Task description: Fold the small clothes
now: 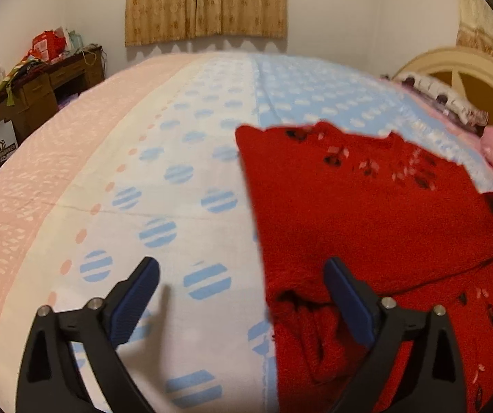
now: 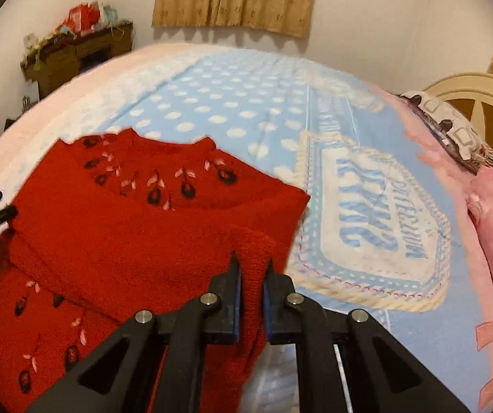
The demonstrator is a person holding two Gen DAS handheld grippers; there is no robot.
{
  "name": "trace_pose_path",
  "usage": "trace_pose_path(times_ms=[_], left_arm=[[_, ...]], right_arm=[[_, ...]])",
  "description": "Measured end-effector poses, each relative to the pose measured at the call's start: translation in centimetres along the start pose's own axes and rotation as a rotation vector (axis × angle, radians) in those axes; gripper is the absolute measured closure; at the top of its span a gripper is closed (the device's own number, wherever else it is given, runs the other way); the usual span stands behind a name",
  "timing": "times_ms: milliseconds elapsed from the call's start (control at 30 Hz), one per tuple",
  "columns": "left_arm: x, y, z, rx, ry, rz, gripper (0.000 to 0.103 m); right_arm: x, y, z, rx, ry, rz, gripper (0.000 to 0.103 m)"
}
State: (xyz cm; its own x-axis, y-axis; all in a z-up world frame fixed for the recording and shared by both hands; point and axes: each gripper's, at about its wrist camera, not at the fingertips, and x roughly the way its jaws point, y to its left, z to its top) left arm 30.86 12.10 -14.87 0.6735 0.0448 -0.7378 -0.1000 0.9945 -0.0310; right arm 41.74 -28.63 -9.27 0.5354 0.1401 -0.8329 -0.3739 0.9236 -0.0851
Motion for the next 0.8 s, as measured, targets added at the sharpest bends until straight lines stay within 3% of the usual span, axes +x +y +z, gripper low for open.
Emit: trace_pose_path(times_ms=[67,100,133,167,200,267,367,467,600,667,800], left_arm=[[0.3,0.1,0.0,-0.002,0.018,-0.006,0.001],[0.2,0.3,0.0,-0.011,0.014,-0.006,0.001],[0.1,0.5,0.0,-0.020,0.005,-0.008,0.001],[-0.1,0.6,0.0,-0.026,-0.003,-0.008,0.001],[-0.5,0.8,0.0,-0.036,-0.014,-0.002,0.001],[-1.1,1.0,0.3,-0.044,-0.029,-0.004,0.001],[-1.9,1.1,1.2,-0.059,-0.066,-0.025,0.001],[-1.5,0.4,2.7,-0.019,-0.079,0.003,0.001],[0.6,0.0,3.3,0.053,-0.016,0.107,0.001],[1.6,0.3,2.2,0.054,0.017,0.106,0.000],[1.3,1.4,1.5,0.003,0.020,0.076,0.000]], right_arm=[[1.8,-0.1,-1.0,0.000,0.042,-0.006,0.090],[2.2,-0.5,-1.4,0.009,0.050,-0.002,0.076],[2.1,-1.0,-1.7,0.034,0.041,0.003,0.051],[1.7,-1.7,-1.9,0.074,0.021,0.012,0.035],[1.3,-2.2,-2.1,0.098,0.008,0.033,0.012],[-0.2,-2.3,-2.2,0.101,-0.041,0.095,0.012],[-1.9,-0.7,-1.7,0.030,-0.078,0.053,0.012],[-2.5,1.5,-1.4,-0.031,-0.106,0.109,0.012],[0.1,4.2,-1.4,-0.073,-0.021,0.218,0.012],[2.4,4.8,-2.0,-0.071,0.070,0.234,0.012],[2.1,5.4,-3.3,-0.096,0.032,0.208,0.012]])
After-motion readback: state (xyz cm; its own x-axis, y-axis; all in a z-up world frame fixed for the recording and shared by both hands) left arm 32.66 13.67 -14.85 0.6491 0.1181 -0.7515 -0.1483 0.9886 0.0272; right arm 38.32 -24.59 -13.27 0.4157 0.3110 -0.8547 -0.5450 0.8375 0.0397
